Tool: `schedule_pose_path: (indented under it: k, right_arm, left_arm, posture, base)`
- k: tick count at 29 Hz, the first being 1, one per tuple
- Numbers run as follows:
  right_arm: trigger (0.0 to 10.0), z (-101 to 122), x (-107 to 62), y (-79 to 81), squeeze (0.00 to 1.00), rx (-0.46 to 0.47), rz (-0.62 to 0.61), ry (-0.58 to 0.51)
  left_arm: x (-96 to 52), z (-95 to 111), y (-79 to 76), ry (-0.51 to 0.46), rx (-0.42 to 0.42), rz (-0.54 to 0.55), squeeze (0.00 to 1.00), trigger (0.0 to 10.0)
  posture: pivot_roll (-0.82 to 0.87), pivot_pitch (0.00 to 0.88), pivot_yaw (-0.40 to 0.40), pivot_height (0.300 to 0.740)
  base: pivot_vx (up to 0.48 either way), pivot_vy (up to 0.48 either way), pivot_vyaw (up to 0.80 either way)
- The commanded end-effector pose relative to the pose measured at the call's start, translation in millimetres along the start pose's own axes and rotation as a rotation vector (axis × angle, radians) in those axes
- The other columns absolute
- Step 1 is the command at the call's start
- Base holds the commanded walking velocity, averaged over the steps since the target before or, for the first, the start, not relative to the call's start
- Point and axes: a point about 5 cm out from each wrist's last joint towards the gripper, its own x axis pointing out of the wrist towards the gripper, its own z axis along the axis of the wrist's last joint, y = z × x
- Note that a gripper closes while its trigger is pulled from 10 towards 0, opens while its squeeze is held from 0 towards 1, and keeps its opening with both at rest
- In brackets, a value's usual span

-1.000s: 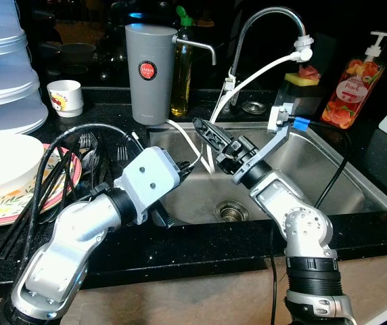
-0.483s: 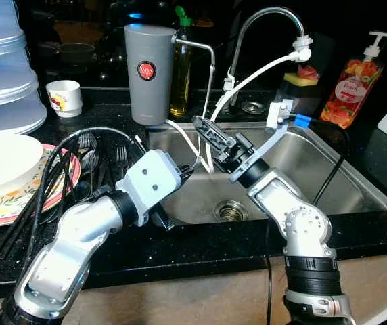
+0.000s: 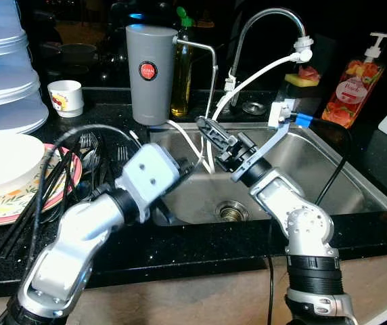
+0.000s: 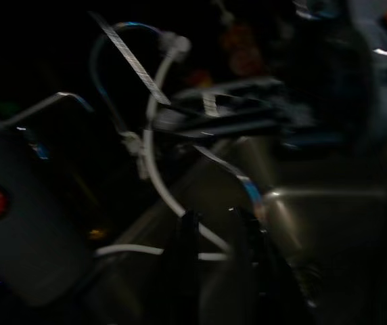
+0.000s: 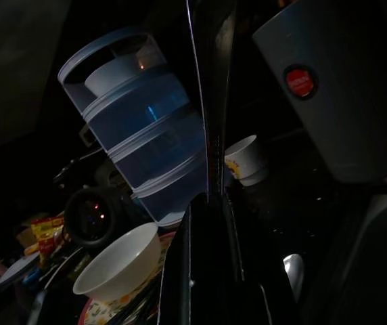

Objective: Kitchen organization

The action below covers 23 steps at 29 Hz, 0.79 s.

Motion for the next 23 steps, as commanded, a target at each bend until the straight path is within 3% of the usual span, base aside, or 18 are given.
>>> schedule_pose_path:
  k: [1, 10, 14, 15, 19, 20, 21, 22, 23]
  right_arm:
    - [0.0, 3.2, -0.7, -0.9, 0.00, 0.004, -0.007, -0.012]
    - [0.0, 19.8, -2.2, -13.2, 0.00, -0.024, -0.059, -0.073]
    - [0.0, 38.6, -4.1, -20.8, 0.00, -0.051, -0.081, -0.136]
    - [0.0, 43.6, -4.1, -23.9, 0.00, -0.107, -0.094, -0.132]
    - [0.0, 35.2, 2.1, -42.6, 0.00, -0.457, -0.206, 0.063]
    - [0.0, 35.2, 2.1, -42.6, 0.00, -0.457, -0.206, 0.063]
    - [2.0, 29.9, 4.4, -48.2, 0.00, -0.560, -0.230, 0.125]
    - [4.9, 24.9, 6.5, -52.9, 0.00, -0.640, -0.243, 0.176]
    - [4.9, 24.9, 6.5, -52.9, 0.00, -0.640, -0.243, 0.176]
  left_arm:
    - [0.4, 1.7, 2.3, -0.008, -0.019, 0.023, 1.00, 10.0]
    - [-5.3, -0.1, 11.7, 0.022, -0.010, 0.072, 1.00, 10.0]
    - [-8.8, -9.1, 23.6, 0.106, 0.087, 0.169, 1.00, 10.0]
    - [-11.0, -15.8, 30.4, 0.160, 0.100, 0.223, 0.00, 10.0]
    - [-14.8, -27.9, 42.4, 0.243, 0.034, 0.324, 0.00, 10.0]
    - [-14.8, -27.9, 42.4, 0.243, 0.034, 0.324, 0.00, 10.0]
    - [-13.8, -28.8, 41.1, 0.245, -0.005, 0.319, 0.00, 10.0]
    - [-12.3, -29.2, 38.9, 0.245, -0.046, 0.306, 0.00, 10.0]
    - [-12.3, -29.2, 38.9, 0.245, -0.046, 0.306, 0.00, 10.0]
  posture:
    - [0.00, 0.039, -0.055, 0.740]
    - [0.00, 0.043, -0.057, 0.740]
    - [0.00, 0.047, -0.059, 0.740]
    - [0.00, 0.050, -0.057, 0.740]
    - [-0.01, 0.057, -0.052, 0.740]
    - [-0.01, 0.057, -0.052, 0.740]
    - [-0.01, 0.058, -0.051, 0.740]
    - [0.00, 0.059, -0.050, 0.740]
    - [0.00, 0.059, -0.050, 0.740]
  base:
    - [0.000, 0.000, 0.00]
    - [0.000, 0.000, 0.00]
    - [0.000, 0.000, 0.00]
    - [0.000, 0.000, 0.00]
    - [0.000, 0.000, 0.00]
    - [0.000, 0.000, 0.00]
    - [0.000, 0.000, 0.00]
    - [0.000, 0.000, 0.00]
    - [0.000, 0.000, 0.00]
